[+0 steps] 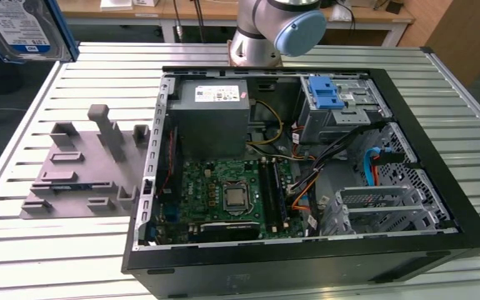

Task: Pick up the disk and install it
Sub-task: 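Pick up the disk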

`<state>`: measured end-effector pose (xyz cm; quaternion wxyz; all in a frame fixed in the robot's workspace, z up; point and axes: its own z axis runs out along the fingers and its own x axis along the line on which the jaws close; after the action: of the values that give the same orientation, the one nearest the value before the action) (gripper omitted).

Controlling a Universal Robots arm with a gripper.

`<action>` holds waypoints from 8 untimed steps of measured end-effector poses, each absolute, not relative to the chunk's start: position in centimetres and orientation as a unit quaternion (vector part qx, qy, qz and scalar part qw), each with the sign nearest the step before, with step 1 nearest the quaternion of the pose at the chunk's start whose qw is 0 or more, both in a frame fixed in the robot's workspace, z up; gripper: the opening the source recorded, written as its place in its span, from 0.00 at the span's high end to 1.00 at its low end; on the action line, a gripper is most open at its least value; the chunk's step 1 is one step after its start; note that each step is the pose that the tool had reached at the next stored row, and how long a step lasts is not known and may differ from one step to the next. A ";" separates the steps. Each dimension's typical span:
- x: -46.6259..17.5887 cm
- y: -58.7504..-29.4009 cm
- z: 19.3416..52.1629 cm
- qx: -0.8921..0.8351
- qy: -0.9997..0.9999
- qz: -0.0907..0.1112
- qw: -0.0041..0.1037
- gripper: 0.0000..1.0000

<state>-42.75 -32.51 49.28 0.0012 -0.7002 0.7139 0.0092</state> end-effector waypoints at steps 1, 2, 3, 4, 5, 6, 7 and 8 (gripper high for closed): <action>-42.7 -32.5 49.3 -0.700 0.714 0.009 0.001 0.64; -42.7 -32.5 49.3 -0.700 0.714 0.009 0.001 0.64; -42.7 -32.5 49.3 -0.700 0.714 0.009 0.001 0.64; -42.7 -32.5 49.3 -0.700 0.714 0.009 0.001 0.64; -42.7 -32.5 49.3 -0.700 0.714 0.009 0.001 0.64; -42.8 -32.5 49.3 -0.700 0.714 0.009 0.001 0.64; -42.8 -32.6 49.3 -0.700 0.714 0.009 0.001 0.64; -42.8 -32.7 49.3 -0.700 0.714 0.009 0.001 0.64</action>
<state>-42.75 -32.73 49.30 0.0012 -0.7002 0.7139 0.0092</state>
